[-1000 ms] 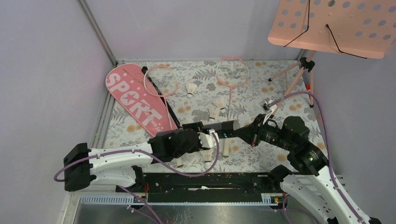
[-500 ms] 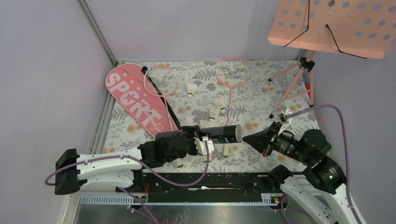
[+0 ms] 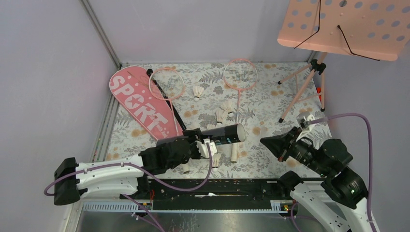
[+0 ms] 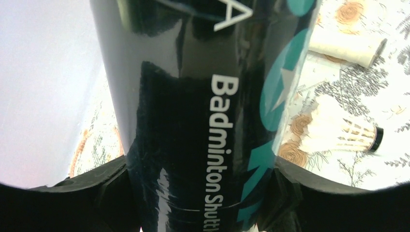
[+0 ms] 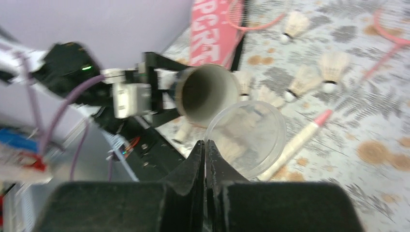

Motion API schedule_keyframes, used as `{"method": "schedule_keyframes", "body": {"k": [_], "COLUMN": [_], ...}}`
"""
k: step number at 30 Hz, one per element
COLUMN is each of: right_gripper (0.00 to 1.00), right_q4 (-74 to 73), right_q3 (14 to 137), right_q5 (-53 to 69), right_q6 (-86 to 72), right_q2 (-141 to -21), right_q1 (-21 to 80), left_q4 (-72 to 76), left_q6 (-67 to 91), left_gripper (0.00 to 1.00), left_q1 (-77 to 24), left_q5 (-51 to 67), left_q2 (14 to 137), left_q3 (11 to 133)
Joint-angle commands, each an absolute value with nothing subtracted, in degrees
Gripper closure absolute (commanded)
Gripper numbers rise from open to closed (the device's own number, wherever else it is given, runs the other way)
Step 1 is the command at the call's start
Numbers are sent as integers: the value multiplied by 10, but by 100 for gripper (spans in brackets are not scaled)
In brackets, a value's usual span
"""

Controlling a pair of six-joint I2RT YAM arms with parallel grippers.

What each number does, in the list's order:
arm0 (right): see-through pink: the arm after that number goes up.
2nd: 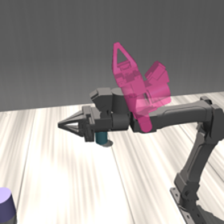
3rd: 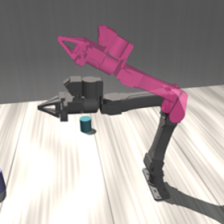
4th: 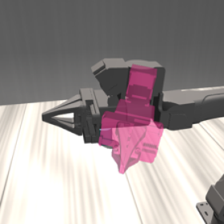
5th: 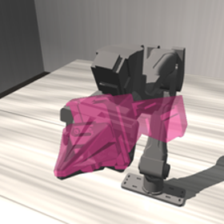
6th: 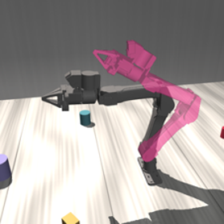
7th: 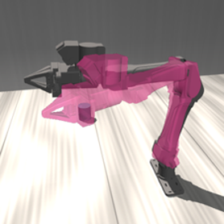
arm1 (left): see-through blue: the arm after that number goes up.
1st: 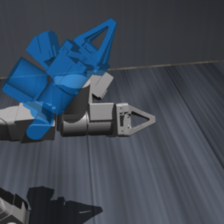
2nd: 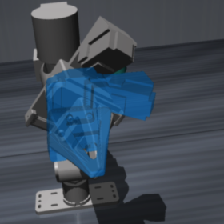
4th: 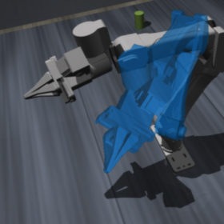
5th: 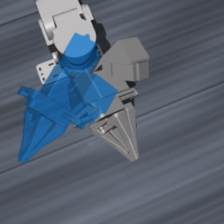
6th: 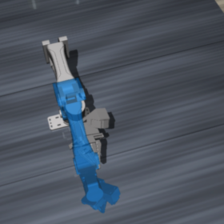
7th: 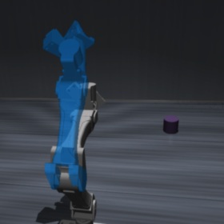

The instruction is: Pack up the badminton gear

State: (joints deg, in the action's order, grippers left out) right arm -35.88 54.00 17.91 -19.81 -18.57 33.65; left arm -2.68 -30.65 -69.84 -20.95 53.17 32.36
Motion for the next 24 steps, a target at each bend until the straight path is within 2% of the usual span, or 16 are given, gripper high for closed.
{"method": "schedule_keyframes", "body": {"k": [1, 5, 8, 13, 15, 17, 18, 21, 23, 24], "right_gripper": [100, 100, 100, 100, 98, 94, 88, 55, 40, 30], "right_q4": [-395, -399, -375, -297, -283, -282, -285, -288, -280, -263], "right_q3": [513, 442, 398, 351, 349, 354, 359, 374, 380, 381], "right_q5": [-40, -164, -230, -230, -226, -218, -216, -193, -159, -127], "right_q6": [-227, -286, -326, -352, -358, -366, -367, -339, -311, -293], "right_q2": [-237, -333, -424, -553, -602, -644, -659, -658, -628, -608], "right_q1": [336, 336, 336, 334, 335, 335, 334, 335, 336, 336], "left_q4": [57, 84, 103, 92, 69, 44, 34, 6, -6, -14], "left_q6": [-253, -192, -149, -28, 12, 44, 47, 57, 70, 73], "left_gripper": [90, 99, 100, 100, 100, 96, 95, 95, 94, 93], "left_q1": [-700, -700, -700, -700, -699, -699, -699, -699, -699, -699], "left_q5": [-302, -401, -462, -556, -572, -577, -569, -540, -533, -532], "left_q2": [507, 489, 469, 423, 395, 358, 340, 296, 275, 267], "left_q3": [356, 388, 392, 382, 373, 360, 351, 337, 331, 327]}}
